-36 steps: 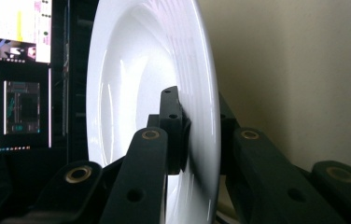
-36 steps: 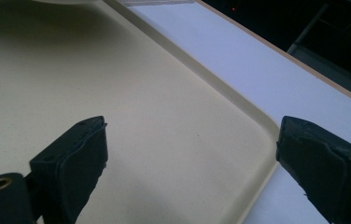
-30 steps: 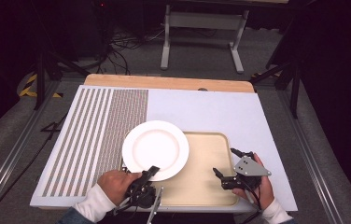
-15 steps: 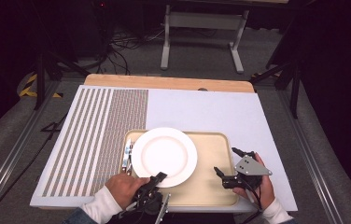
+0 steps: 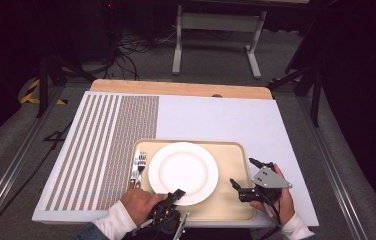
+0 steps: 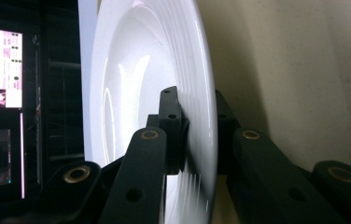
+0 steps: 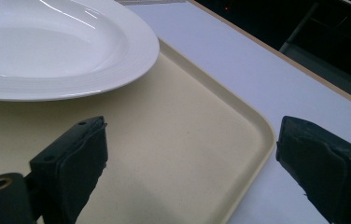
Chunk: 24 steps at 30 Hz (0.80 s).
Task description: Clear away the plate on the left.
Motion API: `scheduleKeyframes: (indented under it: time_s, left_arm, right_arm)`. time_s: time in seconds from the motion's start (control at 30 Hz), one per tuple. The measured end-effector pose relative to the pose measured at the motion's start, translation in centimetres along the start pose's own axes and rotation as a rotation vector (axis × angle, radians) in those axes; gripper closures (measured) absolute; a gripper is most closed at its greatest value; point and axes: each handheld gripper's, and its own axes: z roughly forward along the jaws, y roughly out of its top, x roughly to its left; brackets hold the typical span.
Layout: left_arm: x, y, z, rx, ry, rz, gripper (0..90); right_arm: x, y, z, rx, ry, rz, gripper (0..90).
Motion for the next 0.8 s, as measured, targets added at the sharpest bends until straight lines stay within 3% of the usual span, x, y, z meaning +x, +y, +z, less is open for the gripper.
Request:
scheduleKeyframes:
  time_s: [0.03,0.1,0.17,0.3,0.47,0.53,0.77,0.8]
  left_arm:
    - [-0.1,0.0,0.0,-0.002,0.013,-0.014,80.2]
    - [0.1,0.1,0.0,-0.005,-0.002,0.004,80.3]
    - [-0.1,0.2,0.1,-0.008,0.008,-0.010,80.4]
    - [-0.1,0.4,0.1,-0.016,-0.011,-0.004,80.6]
    - [-0.2,0.5,0.1,-0.020,-0.001,0.001,80.8]
    - [-0.2,0.6,0.2,-0.038,-0.019,-0.016,80.9]
    - [-0.2,1.1,0.3,-0.061,-0.023,-0.008,81.5]
    - [-0.2,1.1,0.4,-0.062,-0.043,-0.020,81.6]
  right_arm:
    - [0.0,0.0,0.0,0.000,0.000,0.000,9.9]
    - [0.0,0.0,0.0,0.000,0.001,0.000,9.9]
    - [0.0,0.0,0.0,0.001,0.000,-0.001,9.8]
    - [0.0,0.0,0.0,0.001,0.000,0.000,9.9]
    - [0.0,0.0,0.0,0.002,0.002,0.002,9.9]
    - [0.0,0.0,0.0,0.003,0.003,0.003,9.8]
    - [0.0,0.0,0.1,0.005,0.004,0.000,9.8]
    - [0.1,0.0,0.1,0.006,0.004,-0.001,9.8]
